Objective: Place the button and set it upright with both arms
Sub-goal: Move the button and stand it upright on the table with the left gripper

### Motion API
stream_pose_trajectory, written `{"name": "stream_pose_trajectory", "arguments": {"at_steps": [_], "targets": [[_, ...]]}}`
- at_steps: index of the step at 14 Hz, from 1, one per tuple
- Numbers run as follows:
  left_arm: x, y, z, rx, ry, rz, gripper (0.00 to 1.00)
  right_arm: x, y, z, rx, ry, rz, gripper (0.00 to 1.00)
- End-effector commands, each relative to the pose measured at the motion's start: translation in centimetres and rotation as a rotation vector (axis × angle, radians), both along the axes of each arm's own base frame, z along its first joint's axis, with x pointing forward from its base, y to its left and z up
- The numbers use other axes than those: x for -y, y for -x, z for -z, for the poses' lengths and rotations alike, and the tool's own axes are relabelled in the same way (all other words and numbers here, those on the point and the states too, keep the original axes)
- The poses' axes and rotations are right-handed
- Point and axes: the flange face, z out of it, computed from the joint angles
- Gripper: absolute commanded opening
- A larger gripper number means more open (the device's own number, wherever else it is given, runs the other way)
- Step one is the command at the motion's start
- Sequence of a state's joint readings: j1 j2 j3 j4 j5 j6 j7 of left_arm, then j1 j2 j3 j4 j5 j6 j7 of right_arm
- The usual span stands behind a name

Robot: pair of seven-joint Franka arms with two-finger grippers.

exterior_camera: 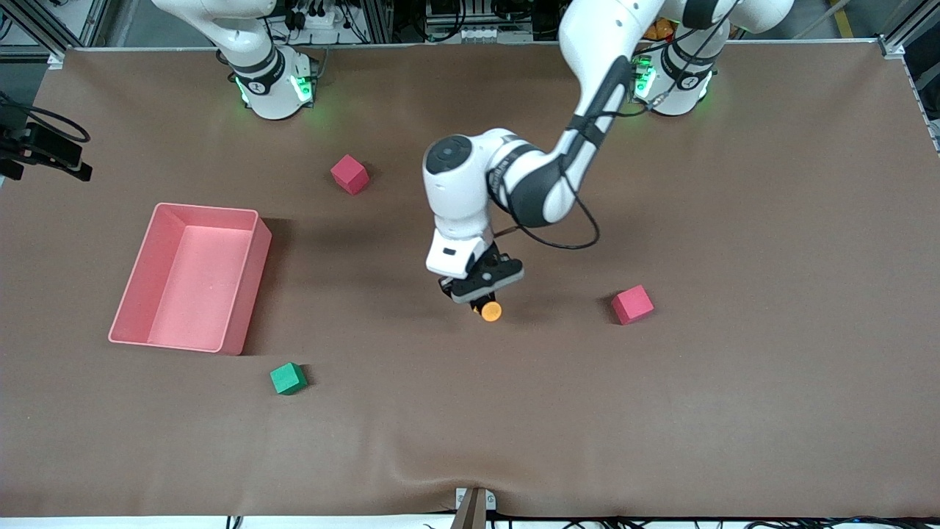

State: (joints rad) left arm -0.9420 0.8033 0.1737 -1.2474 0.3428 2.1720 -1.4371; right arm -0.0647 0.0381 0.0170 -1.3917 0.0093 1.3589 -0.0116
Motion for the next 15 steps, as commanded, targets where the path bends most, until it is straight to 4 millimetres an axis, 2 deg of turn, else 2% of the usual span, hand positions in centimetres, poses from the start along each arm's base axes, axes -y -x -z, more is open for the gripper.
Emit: {"name": "stream_pose_trajectory", "arguments": {"at_steps": [1, 3, 4, 7, 9, 10, 11, 12, 13, 15], "targets": [[1.0, 0.9, 1.8, 0.108, -0.047, -0.025, 0.00, -0.1, -0.2, -0.4, 0.006, 0.001, 0.007, 1.00], [2.6, 3.0, 4.4, 0.156, -0.097, 0.004, 0.00, -0.1, -0.1, -0.4, 0.005, 0.001, 0.007, 1.00], [3.0, 3.6, 5.3, 0.195, -0.111, -0.003, 0.00, -0.1, -0.2, -0.4, 0.006, 0.001, 0.007, 1.00], [4.3, 6.0, 9.6, 0.246, -0.144, -0.012, 0.00, -0.1, -0.2, -0.4, 0.006, 0.001, 0.007, 1.00], [5.4, 7.8, 10.0, 0.271, -0.160, 0.008, 0.00, -0.1, -0.1, -0.4, 0.005, 0.001, 0.007, 1.00], [5.5, 8.2, 10.8, 0.277, -0.165, 0.002, 0.00, -0.1, -0.1, -0.4, 0.005, -0.001, 0.007, 1.00], [5.7, 9.2, 13.1, 0.285, -0.187, 0.012, 0.00, 0.0, -0.1, -0.4, 0.005, -0.001, 0.008, 1.00], [5.6, 9.4, 14.2, 0.305, -0.216, 0.034, 0.00, -0.1, -0.1, -0.4, 0.005, -0.001, 0.007, 1.00], [5.5, 9.6, 14.4, 0.319, -0.241, 0.039, 0.00, -0.1, -0.1, -0.4, 0.005, -0.001, 0.007, 1.00], [5.4, 10.6, 16.2, 0.317, -0.286, 0.046, 0.00, -0.1, -0.1, -0.4, 0.005, -0.001, 0.007, 1.00]]}}
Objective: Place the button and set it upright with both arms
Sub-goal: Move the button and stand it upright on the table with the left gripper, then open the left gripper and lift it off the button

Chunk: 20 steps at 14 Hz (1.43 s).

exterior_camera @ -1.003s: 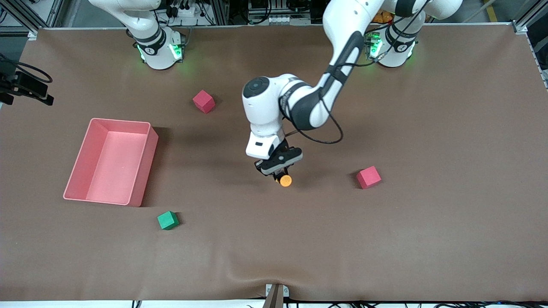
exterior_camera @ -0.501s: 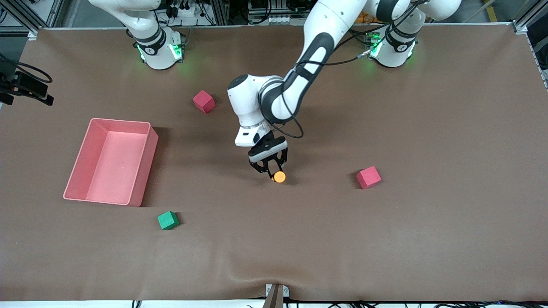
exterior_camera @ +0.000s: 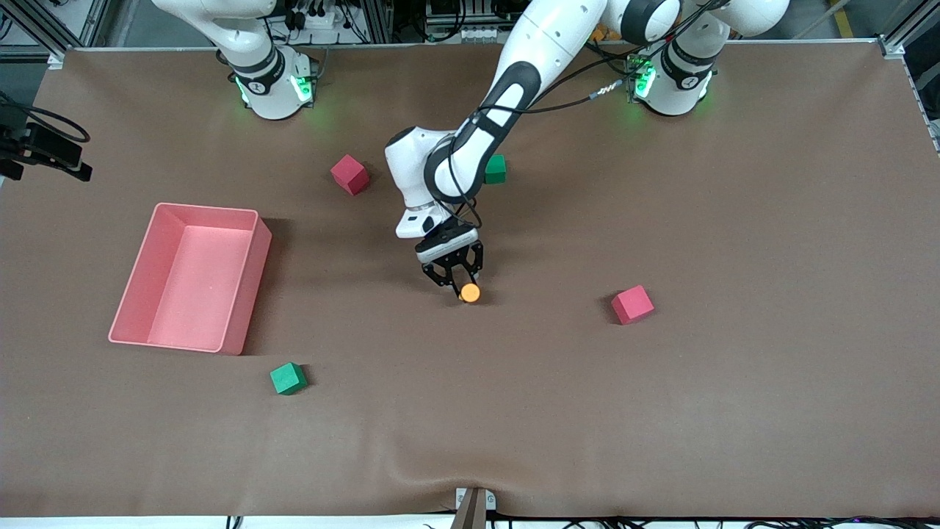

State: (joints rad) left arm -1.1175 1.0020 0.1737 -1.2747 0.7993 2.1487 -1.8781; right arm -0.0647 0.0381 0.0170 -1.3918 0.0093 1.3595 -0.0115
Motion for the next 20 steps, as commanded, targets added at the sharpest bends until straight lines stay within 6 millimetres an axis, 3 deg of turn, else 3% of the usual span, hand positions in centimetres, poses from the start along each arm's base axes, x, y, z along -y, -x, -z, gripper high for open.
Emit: {"name": "stream_pose_trajectory", "arguments": {"at_steps": [1, 2, 3, 5, 8, 14, 17, 20], "targets": [[-0.2, 0.7, 1.9, 0.035, -0.058, 0.005, 0.00, 0.1, -0.1, -0.4, 0.004, -0.001, 0.009, 1.00], [-0.4, 0.7, 2.4, 0.042, -0.074, 0.015, 0.00, 0.0, -0.1, -0.4, 0.004, -0.001, 0.008, 1.00], [-0.3, 0.8, 2.3, 0.045, -0.075, 0.020, 0.12, 0.1, -0.1, -0.4, 0.004, -0.001, 0.009, 1.00], [-0.1, 0.9, 1.8, 0.039, -0.063, 0.015, 1.00, 0.1, -0.1, -0.4, 0.004, -0.001, 0.009, 1.00], [0.2, 1.0, 1.2, 0.034, -0.050, 0.011, 1.00, 0.1, 0.0, -0.4, 0.001, 0.001, 0.010, 1.00], [1.6, 1.1, -6.7, -0.073, 0.081, -0.080, 1.00, -0.6, 0.0, -0.6, 0.012, 0.003, -0.002, 1.00], [2.1, 2.5, -12.0, -0.181, 0.116, -0.127, 1.00, -0.3, -0.3, -0.4, 0.019, 0.007, 0.002, 1.00], [2.2, 3.3, -19.9, -0.223, 0.219, -0.150, 1.00, -0.3, -0.3, -0.4, 0.019, 0.009, 0.002, 1.00]]}}
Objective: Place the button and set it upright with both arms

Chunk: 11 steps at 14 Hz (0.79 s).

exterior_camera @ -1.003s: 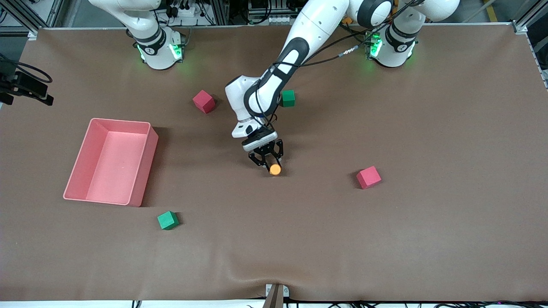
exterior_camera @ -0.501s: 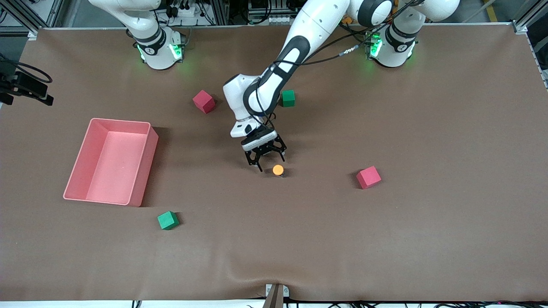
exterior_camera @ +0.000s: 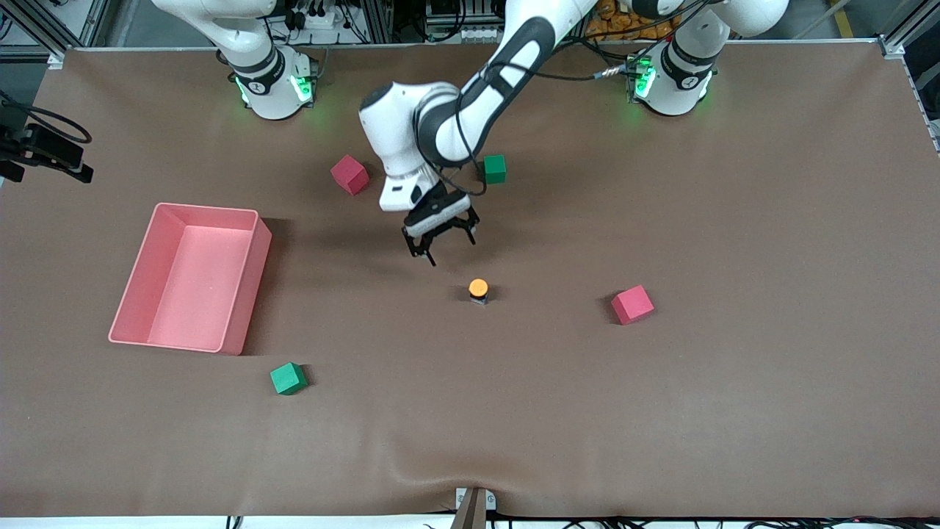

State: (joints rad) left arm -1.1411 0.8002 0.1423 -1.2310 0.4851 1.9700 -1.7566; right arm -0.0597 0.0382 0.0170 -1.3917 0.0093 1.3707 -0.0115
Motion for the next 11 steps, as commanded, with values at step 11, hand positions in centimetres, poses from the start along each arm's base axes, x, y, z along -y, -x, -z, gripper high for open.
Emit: {"name": "stream_pose_trajectory", "arguments": {"at_steps": [11], "targets": [[-19.1, -11.5, -24.5, -0.257, 0.230, -0.153, 1.00, -0.1, -0.2, -0.2, 0.007, 0.001, 0.010, 1.00]]}}
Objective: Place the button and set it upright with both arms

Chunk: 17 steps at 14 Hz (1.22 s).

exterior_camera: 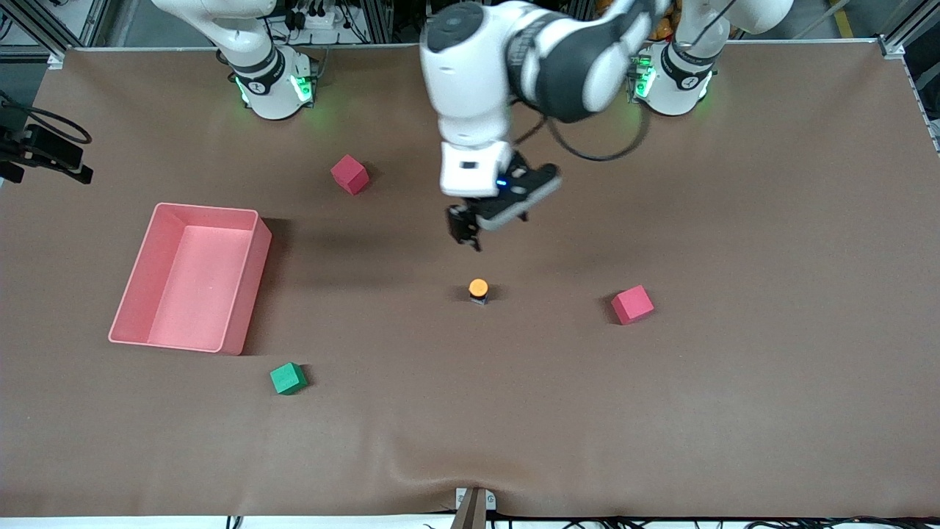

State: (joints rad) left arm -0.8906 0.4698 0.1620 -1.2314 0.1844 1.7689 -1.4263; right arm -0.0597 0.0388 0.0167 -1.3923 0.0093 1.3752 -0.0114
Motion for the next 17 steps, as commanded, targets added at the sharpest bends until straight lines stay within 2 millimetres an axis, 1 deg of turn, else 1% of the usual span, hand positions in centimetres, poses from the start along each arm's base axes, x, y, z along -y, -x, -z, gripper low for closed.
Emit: {"name": "stream_pose_trajectory", "arguments": {"at_steps": [1, 2, 3, 4, 5, 6, 7, 9, 10, 12, 13, 14, 15, 16, 17], "targets": [[-5.9, -1.4, -4.8, -0.042, 0.060, -0.060, 1.00, 0.1, -0.1, -0.3, 0.004, -0.001, 0.013, 1.00], [-8.0, -2.3, -6.3, -0.031, 0.076, -0.082, 1.00, 0.2, -0.1, -0.2, 0.002, -0.001, 0.014, 1.00], [-9.7, -3.0, -7.2, -0.031, 0.088, -0.074, 1.00, 0.1, -0.1, -0.2, 0.001, -0.002, 0.014, 1.00], [-12.1, -3.8, -8.7, -0.031, 0.104, -0.056, 1.00, 0.1, -0.1, -0.2, 0.001, -0.002, 0.015, 1.00], [-14.1, -4.4, -9.5, -0.046, 0.109, -0.025, 1.00, 0.1, -0.1, -0.2, 0.001, -0.002, 0.014, 1.00], [-16.1, -5.0, -9.9, -0.069, 0.094, 0.018, 1.00, 0.1, -0.1, -0.2, -0.001, -0.002, 0.014, 1.00], [-18.1, -5.4, -10.7, -0.075, 0.080, 0.059, 1.00, 0.1, -0.1, -0.2, -0.001, -0.002, 0.014, 1.00], [-22.3, -6.7, -11.4, -0.093, 0.054, 0.166, 1.00, 0.1, -0.1, -0.2, -0.001, -0.002, 0.014, 1.00], [-24.4, -7.0, -12.2, -0.094, 0.043, 0.207, 1.00, 0.1, -0.1, -0.2, 0.002, -0.002, 0.014, 1.00], [-27.7, -7.8, -12.3, -0.119, 0.023, 0.261, 1.00, 0.1, -0.1, -0.3, 0.004, -0.002, 0.014, 1.00], [-29.4, -8.2, -12.7, -0.118, 0.018, 0.285, 1.00, 0.1, -0.1, -0.3, 0.004, -0.002, 0.014, 1.00], [-31.3, -8.3, -13.6, -0.110, 0.014, 0.303, 1.00, 0.2, -0.1, -0.3, 0.004, -0.001, 0.014, 1.00], [-33.1, -8.6, -13.7, -0.113, 0.010, 0.319, 1.00, 0.1, -0.1, -0.3, 0.004, -0.002, 0.014, 1.00], [-34.3, -8.7, -13.8, -0.123, 0.005, 0.337, 1.00, 0.2, -0.1, -0.3, 0.004, -0.001, 0.014, 1.00], [-35.7, -8.5, -14.5, -0.123, 0.001, 0.348, 1.00, 0.2, -0.1, -0.3, 0.005, -0.001, 0.014, 1.00]]}}
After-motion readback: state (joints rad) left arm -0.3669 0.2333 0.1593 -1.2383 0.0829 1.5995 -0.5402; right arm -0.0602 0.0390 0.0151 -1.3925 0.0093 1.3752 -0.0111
